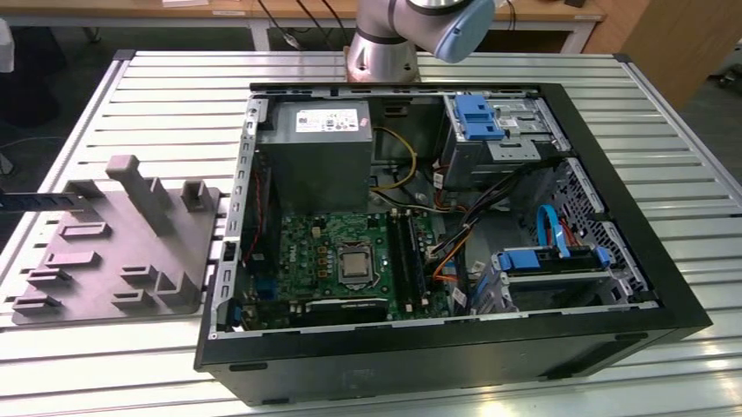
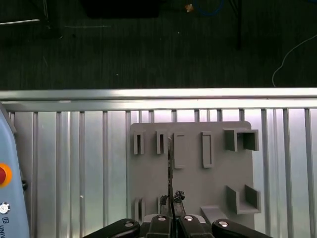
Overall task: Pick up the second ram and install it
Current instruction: 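Pick up the second ram and move it above second insertion slot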
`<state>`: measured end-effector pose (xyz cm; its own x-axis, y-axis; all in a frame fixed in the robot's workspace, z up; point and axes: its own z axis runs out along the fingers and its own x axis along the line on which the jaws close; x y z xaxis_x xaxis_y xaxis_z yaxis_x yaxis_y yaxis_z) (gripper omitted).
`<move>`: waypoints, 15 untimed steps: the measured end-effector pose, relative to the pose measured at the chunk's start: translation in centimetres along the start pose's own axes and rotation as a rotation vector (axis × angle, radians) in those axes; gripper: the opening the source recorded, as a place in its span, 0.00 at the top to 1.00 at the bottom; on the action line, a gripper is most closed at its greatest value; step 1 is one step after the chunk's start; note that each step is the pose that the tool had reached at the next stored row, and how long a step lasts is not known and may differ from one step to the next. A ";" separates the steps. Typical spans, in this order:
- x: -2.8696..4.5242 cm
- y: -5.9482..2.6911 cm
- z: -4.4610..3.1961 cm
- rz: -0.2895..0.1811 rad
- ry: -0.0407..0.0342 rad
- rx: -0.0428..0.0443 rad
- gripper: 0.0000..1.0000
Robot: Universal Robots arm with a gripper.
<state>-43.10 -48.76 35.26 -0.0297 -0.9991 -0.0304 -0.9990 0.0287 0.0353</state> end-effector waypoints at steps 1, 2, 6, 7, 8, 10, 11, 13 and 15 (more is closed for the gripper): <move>-0.01 0.01 -0.20 0.000 0.0000 0.0000 0.88; -0.01 0.01 -0.38 0.000 -0.0001 0.0000 0.88; -0.04 0.04 -1.13 0.000 0.0000 0.0000 0.88; -0.04 0.05 -1.32 0.000 0.0001 0.0000 0.88; -0.05 0.05 -1.52 0.000 0.0000 0.0000 0.88; -0.06 0.07 -1.90 0.000 -0.0001 0.0001 0.88; -0.06 0.07 -2.10 0.000 0.0000 0.0000 0.88; -0.08 0.09 -2.53 0.000 0.0001 -0.0001 0.88; -0.09 0.11 -2.97 0.000 0.0000 0.0000 0.88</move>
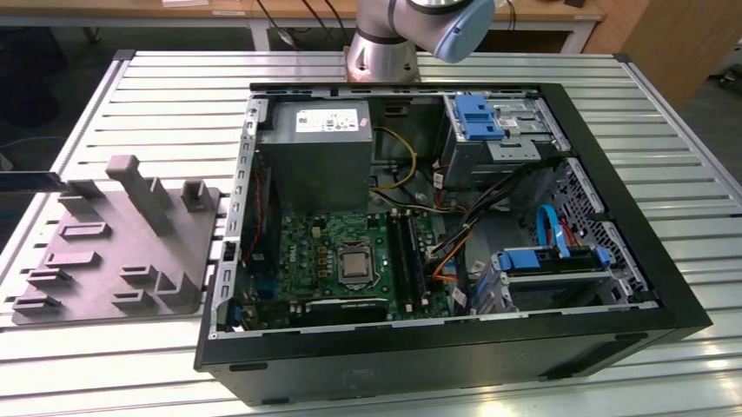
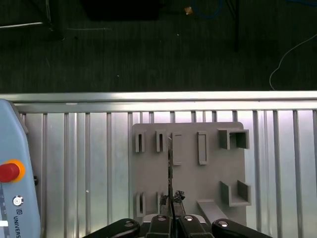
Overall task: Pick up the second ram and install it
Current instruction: 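Pick up the second ram and move it above second insertion slot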
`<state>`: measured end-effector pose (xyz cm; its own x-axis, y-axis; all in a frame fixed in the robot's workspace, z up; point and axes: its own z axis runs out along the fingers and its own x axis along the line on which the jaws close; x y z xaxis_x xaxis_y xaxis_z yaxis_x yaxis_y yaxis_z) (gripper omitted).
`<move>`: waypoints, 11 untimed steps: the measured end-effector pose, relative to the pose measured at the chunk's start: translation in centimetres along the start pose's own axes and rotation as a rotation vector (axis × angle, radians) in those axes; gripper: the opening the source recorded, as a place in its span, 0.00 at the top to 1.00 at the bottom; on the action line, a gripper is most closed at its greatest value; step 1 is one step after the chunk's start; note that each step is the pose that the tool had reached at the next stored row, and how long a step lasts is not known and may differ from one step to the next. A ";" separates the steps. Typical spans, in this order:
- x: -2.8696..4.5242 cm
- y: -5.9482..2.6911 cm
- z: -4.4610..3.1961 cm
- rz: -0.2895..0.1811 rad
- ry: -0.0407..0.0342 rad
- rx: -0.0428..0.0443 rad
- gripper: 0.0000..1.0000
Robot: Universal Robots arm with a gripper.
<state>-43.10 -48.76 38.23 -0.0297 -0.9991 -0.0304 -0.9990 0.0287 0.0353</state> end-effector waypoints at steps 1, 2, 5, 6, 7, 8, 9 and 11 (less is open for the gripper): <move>-0.01 0.01 -0.24 0.000 0.0001 -0.0001 0.88; -0.01 0.01 -0.43 0.000 0.0000 -0.0001 0.88; -0.03 0.04 -1.05 0.000 0.0000 0.0000 0.88; -0.04 0.04 -1.25 0.000 0.0000 0.0000 0.88; -0.04 0.05 -1.45 0.000 0.0000 0.0000 0.88; -0.05 0.06 -1.66 0.000 0.0000 -0.0001 0.88; -0.06 0.06 -1.86 0.000 0.0001 -0.0001 0.88; -0.07 0.08 -2.26 0.000 0.0000 0.0000 0.88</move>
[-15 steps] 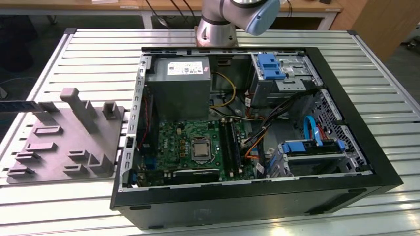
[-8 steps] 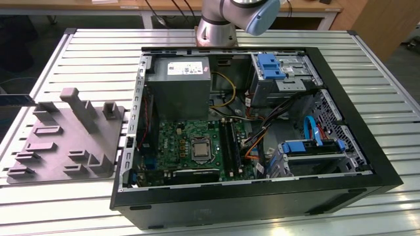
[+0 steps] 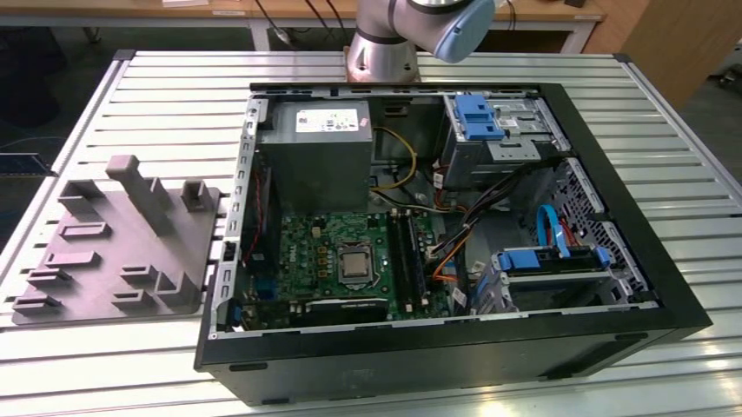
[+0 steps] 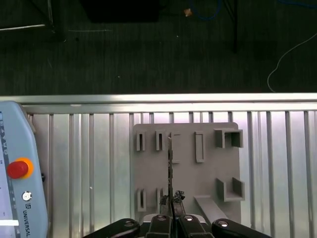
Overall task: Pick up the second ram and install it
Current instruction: 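Pick up the second ram and move it above second insertion slot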
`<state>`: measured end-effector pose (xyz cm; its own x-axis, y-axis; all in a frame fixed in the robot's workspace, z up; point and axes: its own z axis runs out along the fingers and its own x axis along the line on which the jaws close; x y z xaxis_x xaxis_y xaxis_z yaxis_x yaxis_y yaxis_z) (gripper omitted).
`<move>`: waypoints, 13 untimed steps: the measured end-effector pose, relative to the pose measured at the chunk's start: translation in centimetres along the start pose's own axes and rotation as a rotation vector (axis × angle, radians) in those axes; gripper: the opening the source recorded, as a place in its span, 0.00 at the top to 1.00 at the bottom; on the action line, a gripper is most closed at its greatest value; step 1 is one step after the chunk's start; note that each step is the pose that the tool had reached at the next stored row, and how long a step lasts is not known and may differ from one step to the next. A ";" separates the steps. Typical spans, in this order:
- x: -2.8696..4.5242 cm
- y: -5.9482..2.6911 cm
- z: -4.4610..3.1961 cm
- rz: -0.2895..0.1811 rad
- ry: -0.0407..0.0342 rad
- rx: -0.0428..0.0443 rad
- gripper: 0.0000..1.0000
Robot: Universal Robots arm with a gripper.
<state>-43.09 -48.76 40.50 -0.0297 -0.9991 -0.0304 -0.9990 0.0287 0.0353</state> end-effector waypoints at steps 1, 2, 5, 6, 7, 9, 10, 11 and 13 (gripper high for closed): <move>-0.01 0.01 -0.21 0.000 0.0000 0.0000 0.88; -0.01 0.02 -0.43 0.000 0.0000 0.0000 0.88; -0.03 0.04 -1.05 0.000 0.0000 0.0000 0.88; -0.04 0.05 -1.25 0.000 0.0000 -0.0001 0.88; -0.04 0.05 -1.45 0.000 0.0000 0.0000 0.88; -0.05 0.07 -1.81 0.000 0.0000 0.0000 0.88; -0.06 0.07 -2.01 0.000 0.0001 -0.0001 0.88; -0.07 0.08 -2.19 0.000 0.0001 -0.0001 0.88; -0.07 0.09 -2.52 0.000 0.0000 0.0000 0.88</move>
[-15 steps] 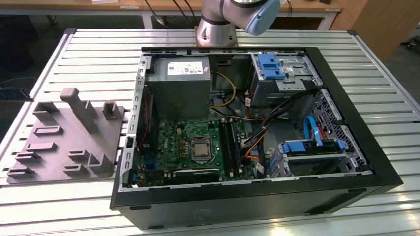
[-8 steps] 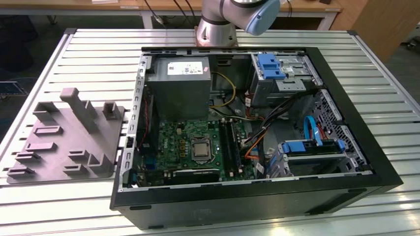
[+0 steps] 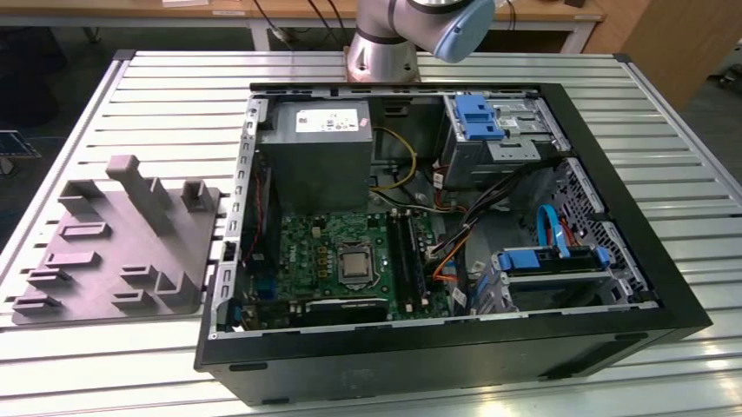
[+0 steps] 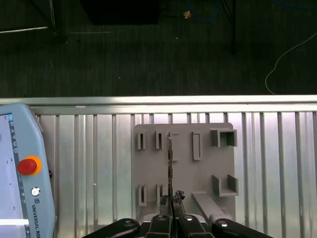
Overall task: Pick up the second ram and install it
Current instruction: 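Pick up the second ram and move it above second insertion slot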
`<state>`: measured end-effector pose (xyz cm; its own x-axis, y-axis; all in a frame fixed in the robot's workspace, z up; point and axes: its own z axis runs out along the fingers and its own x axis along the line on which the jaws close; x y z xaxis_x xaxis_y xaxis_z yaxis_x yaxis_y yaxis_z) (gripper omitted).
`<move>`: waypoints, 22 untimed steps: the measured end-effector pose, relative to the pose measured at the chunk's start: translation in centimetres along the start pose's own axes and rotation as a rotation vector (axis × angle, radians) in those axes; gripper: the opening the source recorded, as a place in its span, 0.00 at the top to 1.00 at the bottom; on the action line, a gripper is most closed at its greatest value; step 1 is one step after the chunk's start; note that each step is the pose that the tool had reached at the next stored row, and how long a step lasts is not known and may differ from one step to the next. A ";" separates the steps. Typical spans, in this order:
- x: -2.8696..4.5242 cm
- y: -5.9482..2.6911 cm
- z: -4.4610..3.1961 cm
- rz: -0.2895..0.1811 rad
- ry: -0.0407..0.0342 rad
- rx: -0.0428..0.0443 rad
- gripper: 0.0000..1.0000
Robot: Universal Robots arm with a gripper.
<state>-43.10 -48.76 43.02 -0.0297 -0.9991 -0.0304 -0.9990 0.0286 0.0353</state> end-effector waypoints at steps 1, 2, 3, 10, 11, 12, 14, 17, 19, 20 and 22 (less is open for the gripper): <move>0.00 0.00 -0.18 0.000 0.0000 0.0000 0.88; -0.01 0.01 -0.35 0.000 0.0000 0.0000 0.88; -0.02 0.02 -0.51 0.000 0.0000 0.0000 0.88; -0.05 0.06 -1.66 0.000 0.0000 0.0000 0.88; -0.06 0.06 -1.80 0.000 0.0000 -0.0001 0.88; -0.06 0.07 -1.90 0.000 0.0000 0.0000 0.88; -0.07 0.08 -2.15 0.000 0.0000 -0.0001 0.88; -0.08 0.09 -2.51 0.000 0.0001 -0.0001 0.88; -0.08 0.09 -2.61 0.000 0.0001 -0.0001 0.88; -0.08 0.09 -2.61 0.000 0.0000 0.0000 0.88; -0.08 0.09 -2.61 0.000 0.0000 0.0001 0.88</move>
<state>-43.10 -48.76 45.63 -0.0297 -0.9991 -0.0304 -0.9990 0.0287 0.0352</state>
